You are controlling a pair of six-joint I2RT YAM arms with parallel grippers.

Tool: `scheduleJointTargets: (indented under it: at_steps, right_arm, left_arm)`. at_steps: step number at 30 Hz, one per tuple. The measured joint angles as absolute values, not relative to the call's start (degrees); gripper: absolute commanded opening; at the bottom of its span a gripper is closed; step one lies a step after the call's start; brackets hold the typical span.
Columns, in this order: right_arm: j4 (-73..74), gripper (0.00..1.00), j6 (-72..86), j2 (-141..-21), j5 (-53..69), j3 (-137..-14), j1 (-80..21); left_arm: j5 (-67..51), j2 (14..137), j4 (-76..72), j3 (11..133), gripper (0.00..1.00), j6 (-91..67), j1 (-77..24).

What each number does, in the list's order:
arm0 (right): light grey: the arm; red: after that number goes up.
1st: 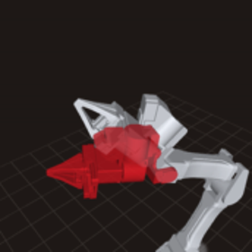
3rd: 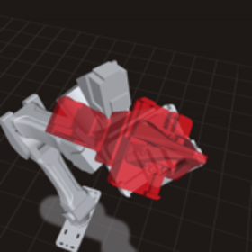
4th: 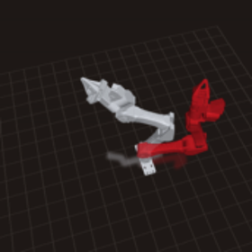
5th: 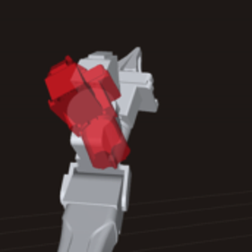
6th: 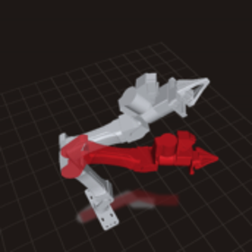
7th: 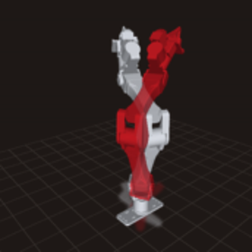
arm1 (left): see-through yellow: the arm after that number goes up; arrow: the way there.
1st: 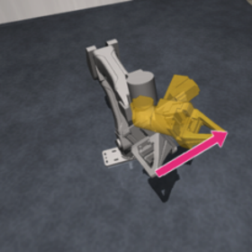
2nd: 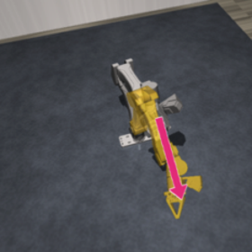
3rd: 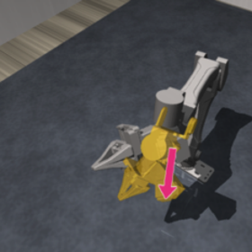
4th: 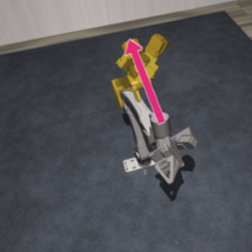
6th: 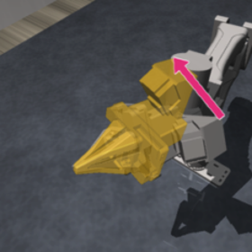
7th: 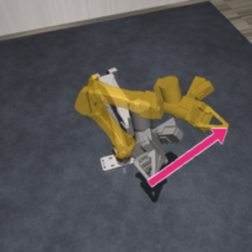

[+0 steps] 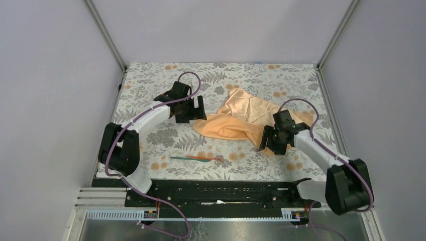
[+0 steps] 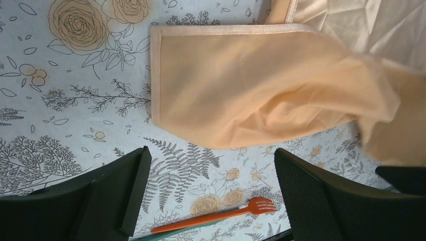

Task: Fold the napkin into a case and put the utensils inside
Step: Pick up the crumpled napkin from the center of the board.

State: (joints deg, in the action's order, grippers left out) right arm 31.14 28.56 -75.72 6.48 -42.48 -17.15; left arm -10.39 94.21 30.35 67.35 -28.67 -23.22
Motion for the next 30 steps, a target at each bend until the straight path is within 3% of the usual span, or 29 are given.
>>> scheduleJointTargets:
  at_steps: [3, 7, 12, 18, 24, 30]
  right_arm:
    - [33.8, 0.81, 30.9, -67.9, 8.6, -37.7, -17.1]
    - [34.8, 0.82, 33.4, -63.1, 6.5, -38.1, -17.1]
    - [33.7, 0.80, 34.6, -67.6, -1.1, -44.2, -17.1]
    - [28.4, 0.69, 34.3, -69.6, -7.8, -44.6, -13.4]
    - [23.0, 0.76, 34.6, -70.2, -3.3, -41.5, -1.1]
    - [21.3, 0.77, 34.6, -71.5, 1.1, -38.3, 2.1]
  left_arm:
    - [-10.4, 93.1, 30.3, 67.4, 0.99, -28.7, -23.2]
    - [-10.4, 92.7, 30.3, 67.4, 0.99, -28.5, -23.2]
    - [-10.4, 92.7, 30.3, 67.4, 0.98, -28.5, -23.2]
    - [-10.2, 92.7, 30.4, 67.4, 0.96, -28.3, -23.2]
    - [-10.2, 92.7, 30.4, 67.4, 0.96, -28.3, -23.2]
    - [-10.1, 92.7, 30.4, 67.4, 0.95, -28.3, -23.2]
